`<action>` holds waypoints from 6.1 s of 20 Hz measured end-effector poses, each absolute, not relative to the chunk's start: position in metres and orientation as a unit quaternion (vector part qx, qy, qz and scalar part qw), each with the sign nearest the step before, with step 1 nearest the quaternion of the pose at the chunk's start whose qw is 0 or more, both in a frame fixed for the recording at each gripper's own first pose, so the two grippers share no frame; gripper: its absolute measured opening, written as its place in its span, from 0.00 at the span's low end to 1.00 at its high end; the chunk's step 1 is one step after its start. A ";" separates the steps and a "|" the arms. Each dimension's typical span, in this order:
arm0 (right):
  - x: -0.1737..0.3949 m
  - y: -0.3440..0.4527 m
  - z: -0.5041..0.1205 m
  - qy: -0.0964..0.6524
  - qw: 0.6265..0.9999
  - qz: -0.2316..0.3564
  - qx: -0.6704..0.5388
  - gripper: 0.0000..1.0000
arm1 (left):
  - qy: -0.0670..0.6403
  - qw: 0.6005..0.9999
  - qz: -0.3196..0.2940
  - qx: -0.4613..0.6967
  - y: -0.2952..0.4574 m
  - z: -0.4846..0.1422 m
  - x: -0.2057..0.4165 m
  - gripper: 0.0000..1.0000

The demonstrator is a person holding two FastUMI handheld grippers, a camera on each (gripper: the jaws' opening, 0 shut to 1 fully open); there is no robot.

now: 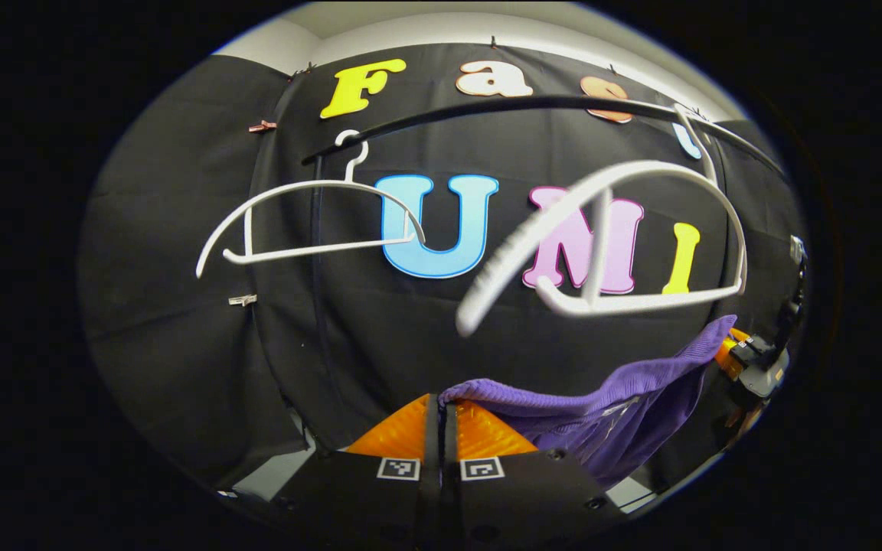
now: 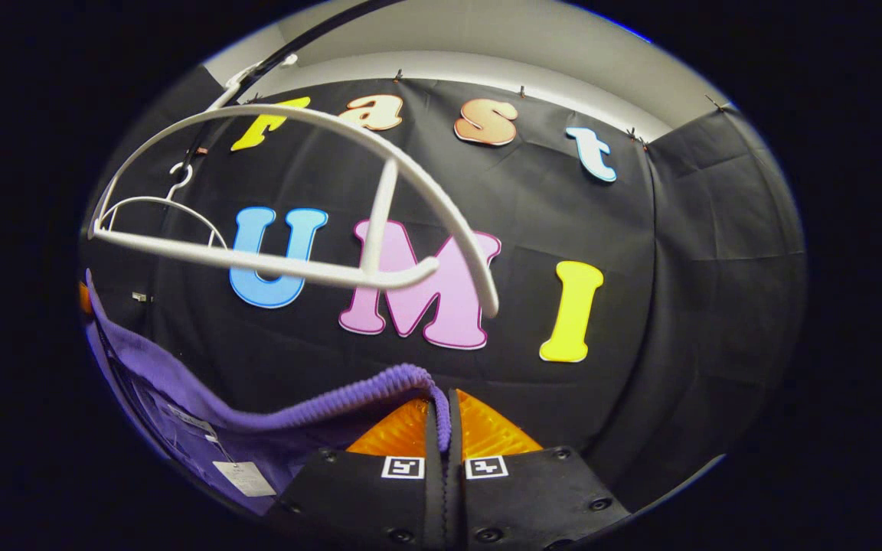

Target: Grasp the clothes on the hanger with both hands and then place them into the laundry hamper below.

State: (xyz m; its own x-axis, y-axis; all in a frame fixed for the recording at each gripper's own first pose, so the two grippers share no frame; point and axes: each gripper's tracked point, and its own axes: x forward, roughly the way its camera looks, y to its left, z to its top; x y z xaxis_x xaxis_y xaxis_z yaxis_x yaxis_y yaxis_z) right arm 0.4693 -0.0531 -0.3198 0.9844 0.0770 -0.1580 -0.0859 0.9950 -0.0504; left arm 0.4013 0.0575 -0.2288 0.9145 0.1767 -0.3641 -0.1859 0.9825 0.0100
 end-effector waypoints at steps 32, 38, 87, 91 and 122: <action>0.269 0.062 -0.402 0.270 0.937 0.221 0.024 0.05 | 0.302 0.947 -0.086 -0.060 -0.073 -0.361 0.296 0.05; 0.224 0.052 -0.527 0.385 0.896 0.222 -0.020 0.05 | 0.414 0.906 -0.057 -0.062 -0.065 -0.483 0.268 0.05; 0.154 0.023 -0.166 0.154 0.987 0.029 0.017 0.98 | 0.141 0.988 -0.062 -0.011 -0.027 -0.139 0.156 0.95; 0.124 0.015 -0.100 0.091 0.995 0.008 0.026 0.98 | 0.073 0.997 -0.037 -0.006 -0.010 -0.071 0.123 0.92; 0.105 -0.009 -0.038 0.039 0.998 0.020 0.041 0.98 | 0.034 0.999 -0.036 -0.009 -0.018 -0.020 0.066 0.95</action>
